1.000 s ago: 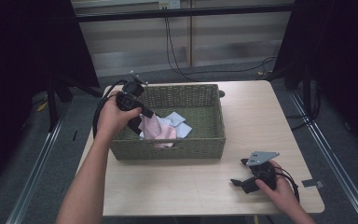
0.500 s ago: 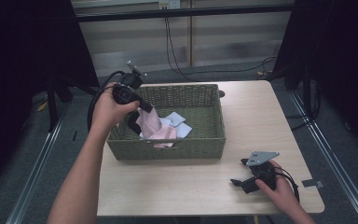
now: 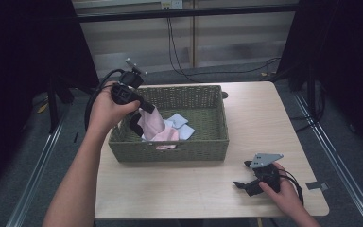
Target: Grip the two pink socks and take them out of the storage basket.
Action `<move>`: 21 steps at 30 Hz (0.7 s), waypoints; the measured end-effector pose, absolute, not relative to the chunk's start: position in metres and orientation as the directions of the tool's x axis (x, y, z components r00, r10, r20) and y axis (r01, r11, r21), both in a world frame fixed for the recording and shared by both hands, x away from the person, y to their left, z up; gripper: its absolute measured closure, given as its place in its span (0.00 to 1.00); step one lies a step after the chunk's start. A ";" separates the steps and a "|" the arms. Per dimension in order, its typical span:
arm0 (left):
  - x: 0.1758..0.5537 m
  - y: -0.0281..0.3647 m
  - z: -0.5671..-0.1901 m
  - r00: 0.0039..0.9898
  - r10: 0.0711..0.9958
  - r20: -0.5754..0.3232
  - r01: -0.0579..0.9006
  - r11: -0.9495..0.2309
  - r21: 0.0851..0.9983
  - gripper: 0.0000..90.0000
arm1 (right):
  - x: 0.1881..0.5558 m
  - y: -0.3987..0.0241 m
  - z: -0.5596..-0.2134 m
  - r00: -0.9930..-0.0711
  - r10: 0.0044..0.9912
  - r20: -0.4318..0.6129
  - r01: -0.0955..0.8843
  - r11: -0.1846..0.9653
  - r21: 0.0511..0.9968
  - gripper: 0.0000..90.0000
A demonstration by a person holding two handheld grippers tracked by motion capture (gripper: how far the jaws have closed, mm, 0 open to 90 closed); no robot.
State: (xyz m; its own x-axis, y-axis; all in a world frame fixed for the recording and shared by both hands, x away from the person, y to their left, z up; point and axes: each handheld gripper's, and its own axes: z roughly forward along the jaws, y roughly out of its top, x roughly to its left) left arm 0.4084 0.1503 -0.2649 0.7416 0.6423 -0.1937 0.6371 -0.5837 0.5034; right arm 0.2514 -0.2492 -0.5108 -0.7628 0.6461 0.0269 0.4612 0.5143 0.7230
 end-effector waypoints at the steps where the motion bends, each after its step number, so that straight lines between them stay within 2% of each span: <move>1: 0.407 0.151 -0.264 0.743 0.641 -0.193 0.636 -0.586 0.502 0.99 | 0.251 -0.249 -0.511 -0.763 0.646 0.027 0.461 0.514 0.723 0.12; 21: 0.380 0.147 -0.257 0.792 0.578 -0.195 0.584 -0.626 0.517 0.99 | 0.251 -0.249 -0.511 -0.763 0.646 0.027 0.461 0.515 0.723 0.12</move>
State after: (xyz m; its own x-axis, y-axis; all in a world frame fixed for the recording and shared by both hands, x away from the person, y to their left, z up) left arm 0.3803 0.1470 -0.2573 0.7923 0.5782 -0.1950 0.5839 -0.6257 0.5172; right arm 0.2514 -0.2492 -0.5108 -0.7629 0.6460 0.0268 0.4612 0.5147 0.7228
